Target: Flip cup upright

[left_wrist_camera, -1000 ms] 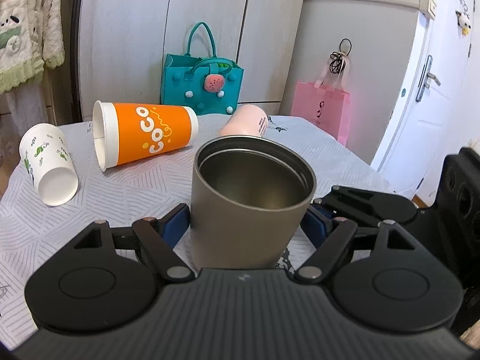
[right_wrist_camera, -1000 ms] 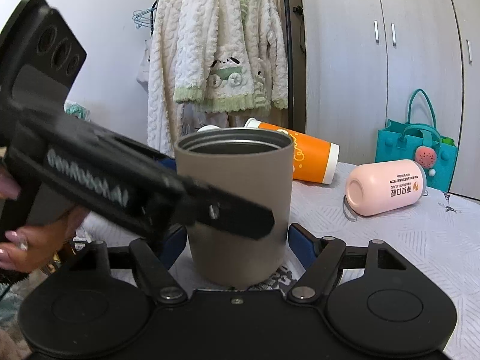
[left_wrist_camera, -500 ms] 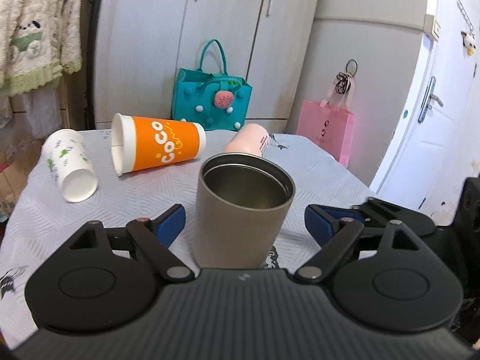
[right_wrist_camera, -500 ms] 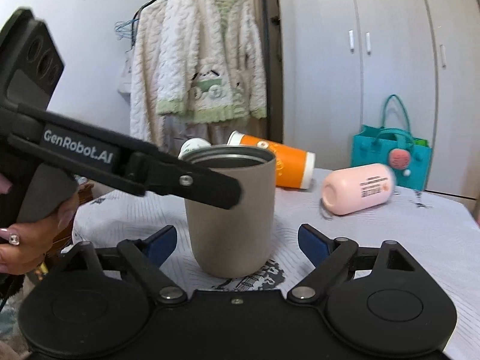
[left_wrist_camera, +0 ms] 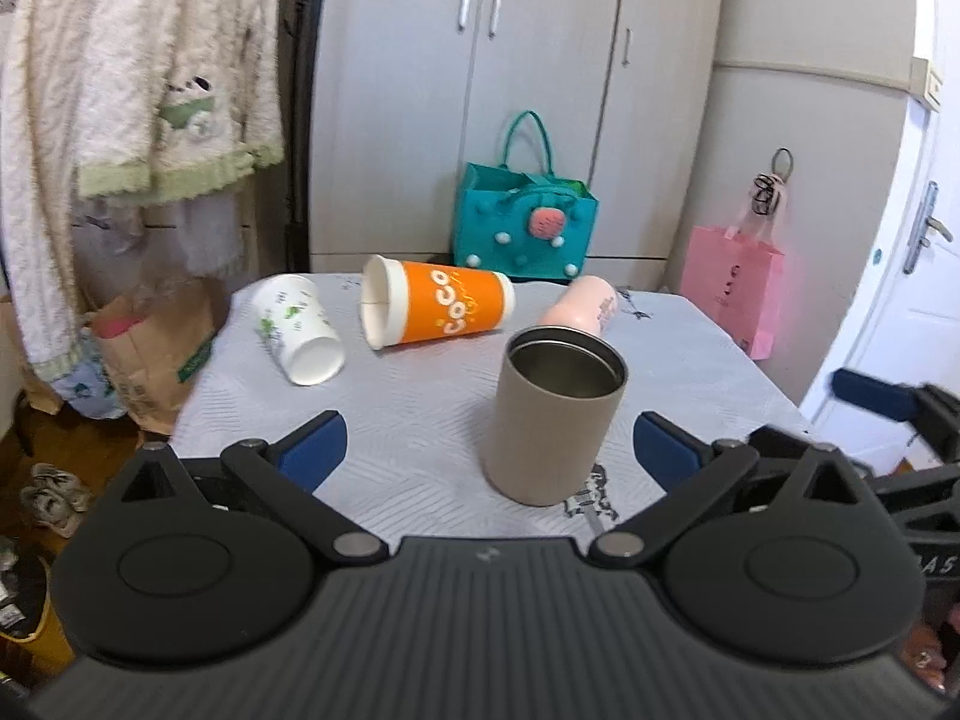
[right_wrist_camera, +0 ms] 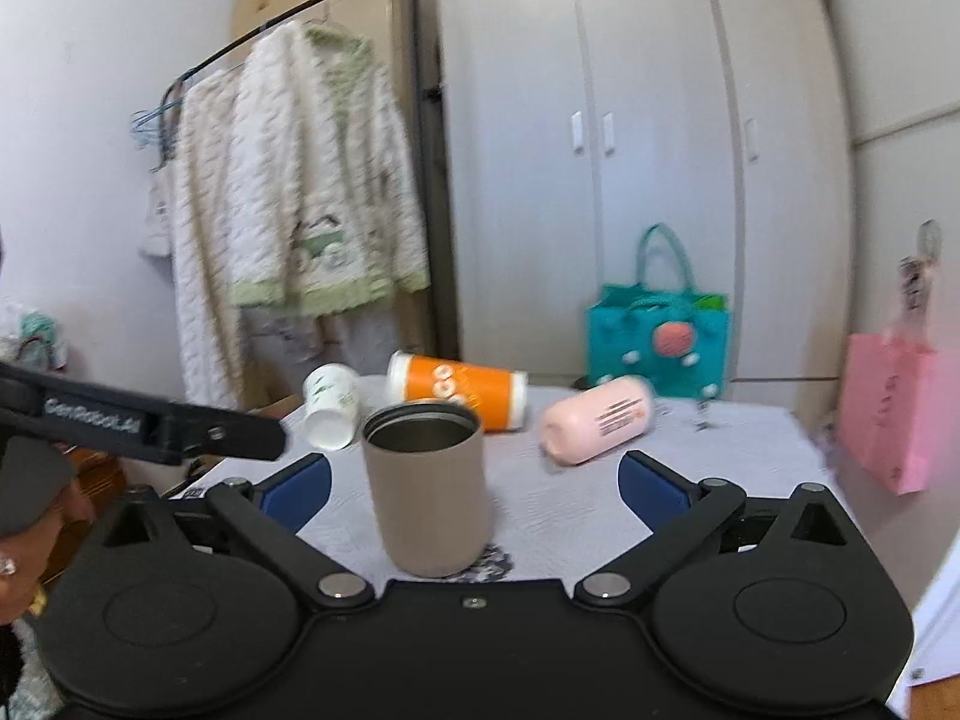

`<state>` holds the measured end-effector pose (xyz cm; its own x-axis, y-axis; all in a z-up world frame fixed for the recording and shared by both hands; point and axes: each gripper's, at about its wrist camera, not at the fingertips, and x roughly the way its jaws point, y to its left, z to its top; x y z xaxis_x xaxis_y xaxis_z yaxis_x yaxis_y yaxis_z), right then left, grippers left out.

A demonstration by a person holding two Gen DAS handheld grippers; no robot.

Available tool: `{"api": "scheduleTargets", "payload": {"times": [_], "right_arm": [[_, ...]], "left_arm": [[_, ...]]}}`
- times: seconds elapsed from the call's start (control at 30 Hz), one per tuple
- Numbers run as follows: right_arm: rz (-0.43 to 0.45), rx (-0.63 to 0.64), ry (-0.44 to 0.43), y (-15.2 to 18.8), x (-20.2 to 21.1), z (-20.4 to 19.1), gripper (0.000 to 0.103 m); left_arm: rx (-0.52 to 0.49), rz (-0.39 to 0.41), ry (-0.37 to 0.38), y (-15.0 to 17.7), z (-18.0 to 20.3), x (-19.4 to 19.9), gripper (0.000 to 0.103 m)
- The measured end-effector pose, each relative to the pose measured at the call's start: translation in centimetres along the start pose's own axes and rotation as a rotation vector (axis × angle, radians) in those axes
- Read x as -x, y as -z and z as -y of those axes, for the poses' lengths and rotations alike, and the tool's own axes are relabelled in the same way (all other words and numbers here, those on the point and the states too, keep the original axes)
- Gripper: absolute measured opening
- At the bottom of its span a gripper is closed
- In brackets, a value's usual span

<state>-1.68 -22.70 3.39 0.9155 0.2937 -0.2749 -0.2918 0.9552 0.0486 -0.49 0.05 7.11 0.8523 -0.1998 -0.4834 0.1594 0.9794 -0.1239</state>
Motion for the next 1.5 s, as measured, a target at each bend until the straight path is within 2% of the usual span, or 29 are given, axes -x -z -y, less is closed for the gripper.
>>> {"api": "scheduleTargets", "payload": {"times": [0.13,0.2,0.3,0.47,0.63,0.83,0.97,1.17,1.33,1.5], "right_arm": [[0.018,0.033,0.129,-0.2,1.5,-1.5,0.103],[0.019,0.029,0.173,-0.3,2.2,-2.0,0.103],[0.012,-0.001,0.199,-0.2,3.1,-2.4,0.103],[-0.032,-0.021,0.226,0.8,3.4,-2.8,0.103],[-0.013,0.006,0.277,1.9,4.0,-3.6,0.103],[-0.001,0.013,0.278,2.9,4.7,-3.7,0.103],[-0.001,-0.015,0.268,3.6,4.3,-3.1,0.103],[-0.004,0.008,0.272,4.2,3.7,-3.0,0.103],[0.005,-0.002,0.272,4.3,3.2,-3.0,0.103],[-0.002,-0.014,0.286,4.7,2.9,-2.7,0.103]], "left_arm": [[0.019,-0.049,-0.109,0.0,0.1,0.8,0.103],[0.033,-0.046,-0.137,0.3,-0.1,1.3,0.103],[0.049,-0.037,-0.187,1.1,-0.5,2.3,0.103],[0.002,-0.041,-0.243,2.0,-0.6,2.9,0.103],[-0.024,-0.047,-0.249,2.8,-1.0,3.4,0.103],[-0.030,-0.011,-0.275,4.0,-1.2,4.0,0.103],[-0.018,0.000,-0.266,4.9,-1.4,3.9,0.103],[-0.005,-0.017,-0.234,5.7,-1.5,3.1,0.103],[-0.017,0.006,-0.247,5.9,-1.3,2.9,0.103],[-0.026,-0.004,-0.224,6.2,-1.3,2.3,0.103]]}}
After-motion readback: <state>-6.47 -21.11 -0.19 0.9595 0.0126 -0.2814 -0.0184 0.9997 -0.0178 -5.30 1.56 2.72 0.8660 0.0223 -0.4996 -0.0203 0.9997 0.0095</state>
